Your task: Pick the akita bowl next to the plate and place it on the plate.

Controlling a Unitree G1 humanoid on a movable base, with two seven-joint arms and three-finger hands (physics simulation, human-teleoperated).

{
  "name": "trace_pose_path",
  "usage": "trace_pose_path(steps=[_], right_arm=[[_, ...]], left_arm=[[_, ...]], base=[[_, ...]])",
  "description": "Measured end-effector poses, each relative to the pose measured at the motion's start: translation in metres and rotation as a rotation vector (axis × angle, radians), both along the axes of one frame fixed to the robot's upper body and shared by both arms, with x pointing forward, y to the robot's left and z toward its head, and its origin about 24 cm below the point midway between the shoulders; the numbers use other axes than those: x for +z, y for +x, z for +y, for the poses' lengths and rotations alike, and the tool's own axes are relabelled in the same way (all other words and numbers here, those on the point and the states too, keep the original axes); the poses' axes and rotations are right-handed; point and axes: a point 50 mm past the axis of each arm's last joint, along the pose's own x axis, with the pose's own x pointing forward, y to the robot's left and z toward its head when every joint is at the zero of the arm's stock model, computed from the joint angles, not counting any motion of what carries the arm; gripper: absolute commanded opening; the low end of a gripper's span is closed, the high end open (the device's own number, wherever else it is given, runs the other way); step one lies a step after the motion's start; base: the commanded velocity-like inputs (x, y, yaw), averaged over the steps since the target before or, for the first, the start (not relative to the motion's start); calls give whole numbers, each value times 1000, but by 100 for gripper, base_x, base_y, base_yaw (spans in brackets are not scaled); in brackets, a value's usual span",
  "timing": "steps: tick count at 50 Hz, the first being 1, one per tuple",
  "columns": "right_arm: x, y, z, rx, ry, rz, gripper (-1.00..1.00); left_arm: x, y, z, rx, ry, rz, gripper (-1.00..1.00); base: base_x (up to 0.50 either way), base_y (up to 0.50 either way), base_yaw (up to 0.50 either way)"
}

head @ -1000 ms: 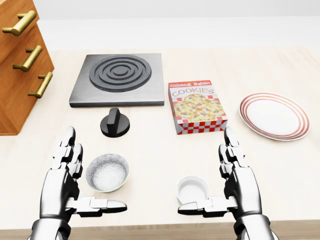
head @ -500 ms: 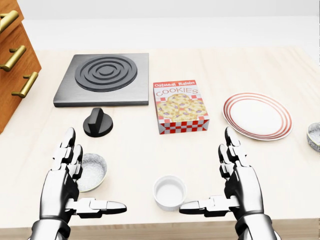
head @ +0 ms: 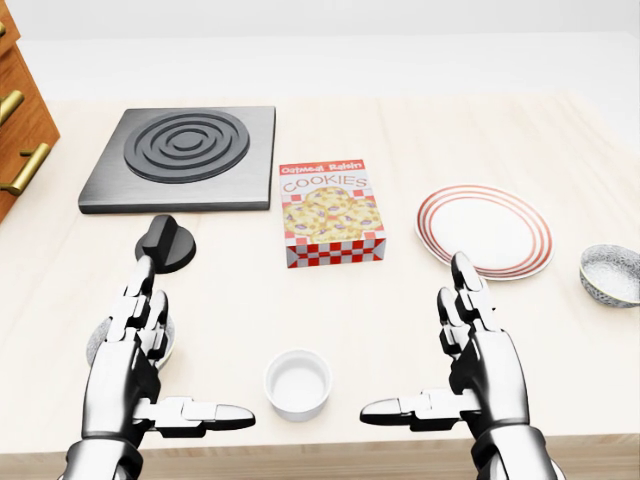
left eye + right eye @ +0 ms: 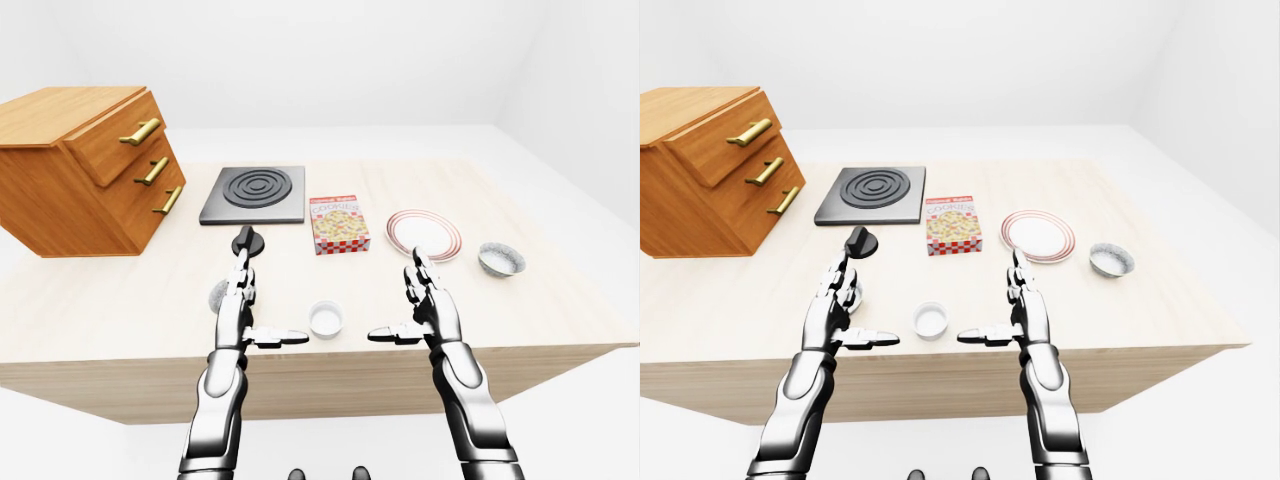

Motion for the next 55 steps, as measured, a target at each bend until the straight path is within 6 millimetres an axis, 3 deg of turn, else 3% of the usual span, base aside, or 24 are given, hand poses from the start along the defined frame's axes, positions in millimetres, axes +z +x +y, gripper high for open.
trace_pose_path(steps=[19, 55], right_arm=[[10, 1, 1, -9, -1, -27, 100], [12, 5, -4, -22, 11, -33, 100]], left_arm=[[-3, 1, 0, 2, 9, 11, 100], [-5, 2, -1, 1, 21, 16, 100]], base=[[1, 0, 0], [41, -15, 0]])
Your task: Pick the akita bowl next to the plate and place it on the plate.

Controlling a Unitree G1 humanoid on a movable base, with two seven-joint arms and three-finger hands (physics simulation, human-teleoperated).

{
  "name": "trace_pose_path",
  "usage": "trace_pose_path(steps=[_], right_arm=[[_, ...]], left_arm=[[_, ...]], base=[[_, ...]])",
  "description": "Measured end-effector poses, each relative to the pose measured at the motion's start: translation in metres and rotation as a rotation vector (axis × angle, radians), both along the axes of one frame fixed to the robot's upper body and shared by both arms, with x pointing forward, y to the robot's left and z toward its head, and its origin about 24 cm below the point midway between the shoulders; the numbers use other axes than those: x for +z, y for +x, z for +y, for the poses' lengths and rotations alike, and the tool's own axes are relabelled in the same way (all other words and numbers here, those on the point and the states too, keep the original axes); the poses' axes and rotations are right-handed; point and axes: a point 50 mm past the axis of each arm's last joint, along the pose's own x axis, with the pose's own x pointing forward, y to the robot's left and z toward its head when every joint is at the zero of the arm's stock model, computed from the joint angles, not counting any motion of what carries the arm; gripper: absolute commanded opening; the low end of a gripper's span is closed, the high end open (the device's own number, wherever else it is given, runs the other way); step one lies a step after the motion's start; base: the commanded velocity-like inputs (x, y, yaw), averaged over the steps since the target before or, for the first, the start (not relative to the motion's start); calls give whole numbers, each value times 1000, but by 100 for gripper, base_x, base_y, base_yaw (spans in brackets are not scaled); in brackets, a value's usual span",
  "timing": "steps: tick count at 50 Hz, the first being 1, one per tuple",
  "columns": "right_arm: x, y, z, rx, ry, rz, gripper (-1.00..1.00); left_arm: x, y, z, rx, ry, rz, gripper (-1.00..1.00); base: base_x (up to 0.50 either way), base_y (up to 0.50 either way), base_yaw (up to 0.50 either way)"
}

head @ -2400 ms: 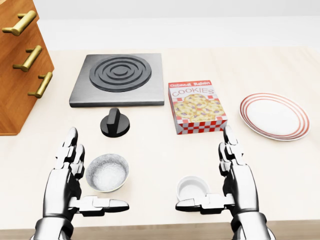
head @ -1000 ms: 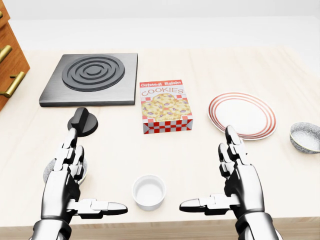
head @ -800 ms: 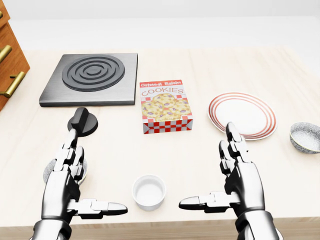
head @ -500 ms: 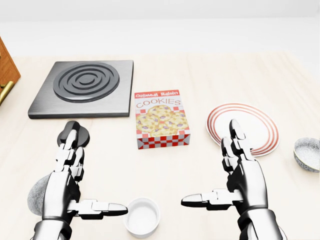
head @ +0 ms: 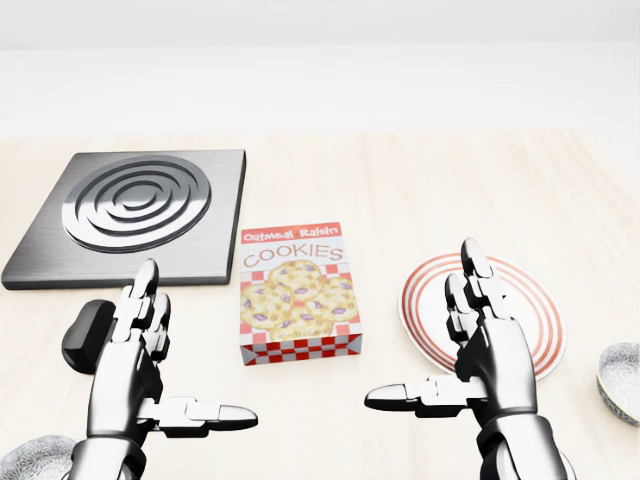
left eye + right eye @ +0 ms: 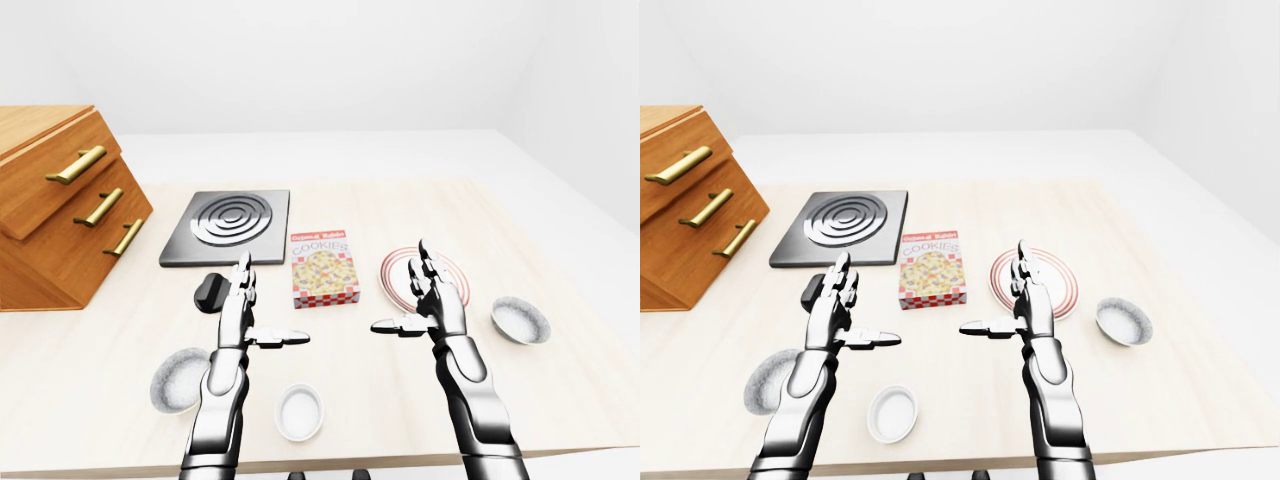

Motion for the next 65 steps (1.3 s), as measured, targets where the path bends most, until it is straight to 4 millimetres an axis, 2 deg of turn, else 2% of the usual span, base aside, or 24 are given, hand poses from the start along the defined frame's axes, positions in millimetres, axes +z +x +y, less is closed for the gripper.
trace_pose_path(steps=[25, 39, 46, 52, 59, 65], right_arm=[[-3, 2, -2, -10, -8, 13, 100], [0, 6, -7, -32, -56, 5, 100], [19, 10, -15, -69, -116, -64, 100], [40, 9, -30, -124, -276, -140, 100], [76, 0, -54, -177, -512, -250, 100], [114, -15, -69, -195, -703, -347, 100]], left_arm=[[-2, 1, 1, 6, 1, 10, 100], [-2, 0, 1, 9, 2, 7, 100], [-2, 1, 3, 14, 0, 7, 100], [-3, 1, 5, 21, -7, 11, 100], [-4, 1, 7, 27, -17, 16, 100], [-5, 1, 8, 32, -21, 20, 100]], base=[[42, -28, 0], [0, 0, 0], [0, 0, 0], [0, 0, 0], [0, 0, 0], [0, 0, 0]])
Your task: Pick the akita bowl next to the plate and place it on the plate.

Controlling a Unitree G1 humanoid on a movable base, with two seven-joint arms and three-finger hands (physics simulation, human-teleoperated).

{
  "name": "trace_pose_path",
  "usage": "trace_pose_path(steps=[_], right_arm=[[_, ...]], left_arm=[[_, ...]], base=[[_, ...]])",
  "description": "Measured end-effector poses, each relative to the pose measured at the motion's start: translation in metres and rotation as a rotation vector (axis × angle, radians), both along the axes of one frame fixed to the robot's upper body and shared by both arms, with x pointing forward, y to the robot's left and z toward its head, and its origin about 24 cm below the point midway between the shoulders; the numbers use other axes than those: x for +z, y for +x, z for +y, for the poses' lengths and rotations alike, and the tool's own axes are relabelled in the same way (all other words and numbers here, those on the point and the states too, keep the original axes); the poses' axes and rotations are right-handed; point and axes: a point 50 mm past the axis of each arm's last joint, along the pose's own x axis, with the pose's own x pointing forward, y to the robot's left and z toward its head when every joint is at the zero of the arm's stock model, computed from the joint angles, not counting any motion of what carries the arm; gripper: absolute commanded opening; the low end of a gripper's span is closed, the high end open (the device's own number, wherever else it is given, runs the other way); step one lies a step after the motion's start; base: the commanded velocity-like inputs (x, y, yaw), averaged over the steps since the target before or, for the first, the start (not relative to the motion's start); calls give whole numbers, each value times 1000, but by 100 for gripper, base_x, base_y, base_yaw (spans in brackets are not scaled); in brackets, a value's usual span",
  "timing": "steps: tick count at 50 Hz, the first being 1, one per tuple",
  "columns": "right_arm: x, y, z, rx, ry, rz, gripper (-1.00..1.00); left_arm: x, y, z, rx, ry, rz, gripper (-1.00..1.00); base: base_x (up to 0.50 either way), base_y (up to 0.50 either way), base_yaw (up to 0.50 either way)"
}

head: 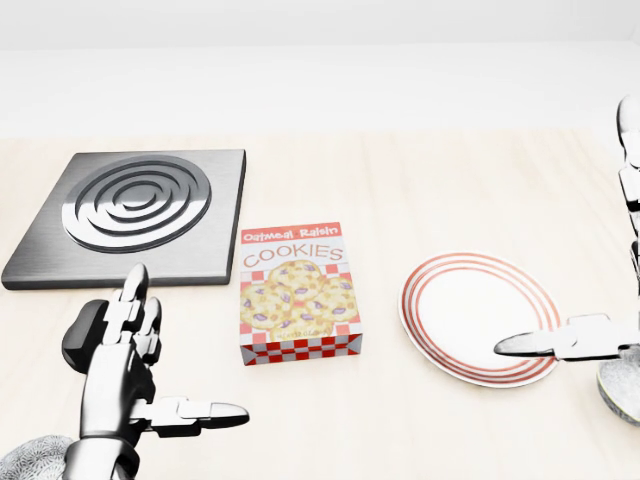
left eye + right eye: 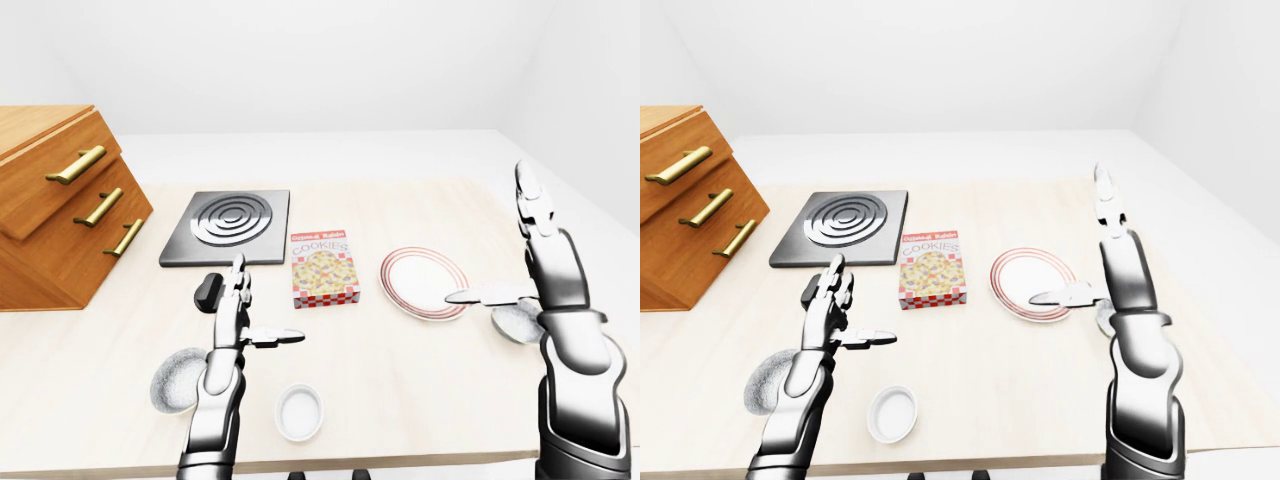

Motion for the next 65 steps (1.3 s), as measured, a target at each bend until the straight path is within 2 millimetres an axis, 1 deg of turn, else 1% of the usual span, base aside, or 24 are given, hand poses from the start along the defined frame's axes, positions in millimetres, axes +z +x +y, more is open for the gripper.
trace_pose_path(steps=[4, 7, 10, 14, 30, 38, 43, 48, 54, 60, 65], right_arm=[[19, -14, -10, -13, -101, -34, 100], [28, -28, -18, -23, -168, -49, 100], [33, -43, -26, -32, -226, -57, 100], [34, -58, -38, -56, -294, -53, 100], [3, -99, -110, -291, -230, 230, 100], [-21, -124, -151, -549, -200, 367, 100], [-41, -140, -166, -727, -223, 456, 100], [-58, -156, -177, -930, -341, 539, 100], [-64, -166, -184, -1096, -592, 570, 100], [-67, -165, -186, -1152, -836, 555, 100], [-69, -158, -185, -1140, -964, 518, 100]], left_arm=[[0, 0, 1, 3, -2, 2, 100], [0, 0, 1, 4, -3, 4, 100], [-1, 0, 1, 5, -4, 5, 100], [-1, 0, 1, 6, -4, 6, 100], [-3, 0, 1, 11, -8, 14, 100], [-2, 0, 1, 11, -7, 11, 100], [-1, 0, 1, 10, -5, 9, 100], [-1, 0, 1, 10, -4, 8, 100], [-2, -1, 0, 9, -2, 8, 100], [-2, -1, 0, 9, -1, 9, 100], [-3, -1, 0, 9, -2, 10, 100]], base=[[0, 0, 0], [0, 0, 0], [0, 0, 0], [0, 0, 0], [0, 0, 0], [0, 0, 0], [0, 0, 0], [0, 0, 0], [0, 0, 0], [0, 0, 0], [0, 0, 0]])
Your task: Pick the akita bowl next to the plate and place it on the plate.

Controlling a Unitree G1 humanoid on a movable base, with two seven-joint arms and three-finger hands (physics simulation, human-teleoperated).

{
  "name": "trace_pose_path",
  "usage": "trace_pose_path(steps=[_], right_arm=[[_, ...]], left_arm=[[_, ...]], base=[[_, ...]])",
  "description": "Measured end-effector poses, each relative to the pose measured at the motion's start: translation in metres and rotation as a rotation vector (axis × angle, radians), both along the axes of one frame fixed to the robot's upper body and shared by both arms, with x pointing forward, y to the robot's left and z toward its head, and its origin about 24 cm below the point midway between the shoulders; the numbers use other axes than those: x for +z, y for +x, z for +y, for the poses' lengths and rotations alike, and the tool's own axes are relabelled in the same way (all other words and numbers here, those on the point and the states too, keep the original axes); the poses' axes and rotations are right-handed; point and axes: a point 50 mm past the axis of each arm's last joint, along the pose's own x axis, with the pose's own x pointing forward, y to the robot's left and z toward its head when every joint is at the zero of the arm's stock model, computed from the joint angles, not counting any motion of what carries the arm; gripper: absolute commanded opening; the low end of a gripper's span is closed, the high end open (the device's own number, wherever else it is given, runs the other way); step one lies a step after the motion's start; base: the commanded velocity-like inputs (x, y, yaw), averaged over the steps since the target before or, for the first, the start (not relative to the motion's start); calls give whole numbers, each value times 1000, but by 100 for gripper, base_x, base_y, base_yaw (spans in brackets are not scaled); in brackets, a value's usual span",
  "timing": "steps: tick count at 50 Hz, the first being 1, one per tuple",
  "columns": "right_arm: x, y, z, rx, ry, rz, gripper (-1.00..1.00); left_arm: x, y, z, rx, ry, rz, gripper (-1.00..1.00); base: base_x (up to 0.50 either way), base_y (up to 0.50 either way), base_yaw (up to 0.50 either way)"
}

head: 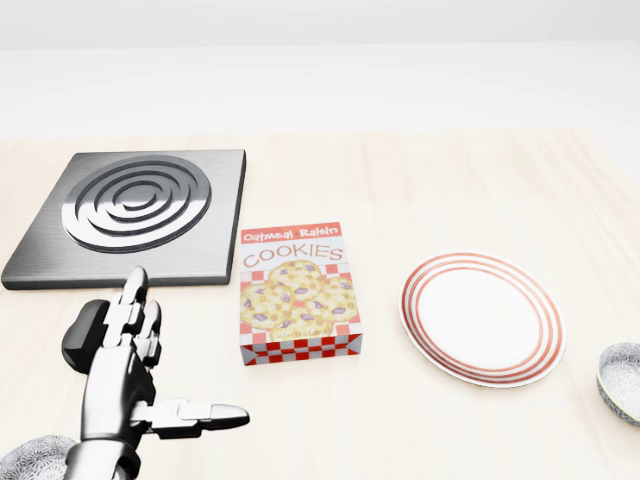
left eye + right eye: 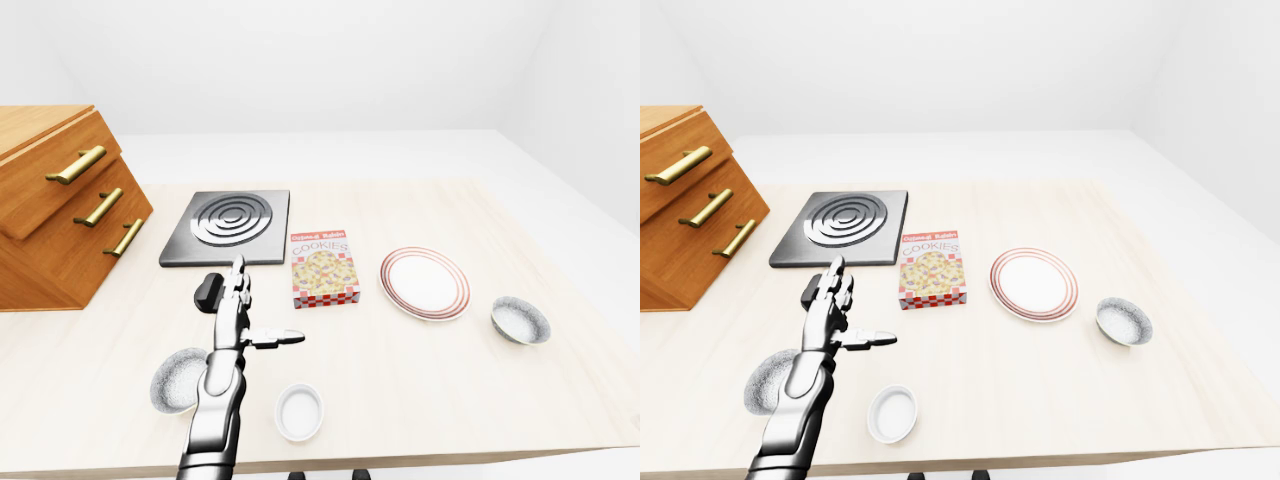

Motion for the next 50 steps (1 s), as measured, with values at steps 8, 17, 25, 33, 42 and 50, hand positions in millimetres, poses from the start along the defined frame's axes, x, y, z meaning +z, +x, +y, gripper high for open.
trace_pose_path(steps=[8, 17, 25, 33, 42, 50], right_arm=[[2, 8, 5, 55, -122, 24, 100], [5, 16, 13, 104, -183, -6, 100], [6, 19, 18, 124, -195, -43, 100], [2, 20, 22, 140, -208, -44, 100], [-7, 29, 31, 185, -191, -46, 100], [-14, 41, 41, 242, -180, -37, 100]], left_arm=[[-1, 0, 0, 0, -3, 2, 100], [0, 0, 0, 1, -5, 3, 100], [-1, -1, 0, 2, -6, 4, 100], [-1, -1, 0, 4, -6, 5, 100], [-2, -1, 0, 5, -7, 6, 100], [-2, -1, 0, 5, -8, 7, 100]], base=[[0, 0, 0], [0, 0, 0], [0, 0, 0], [0, 0, 0], [0, 0, 0], [0, 0, 0]])
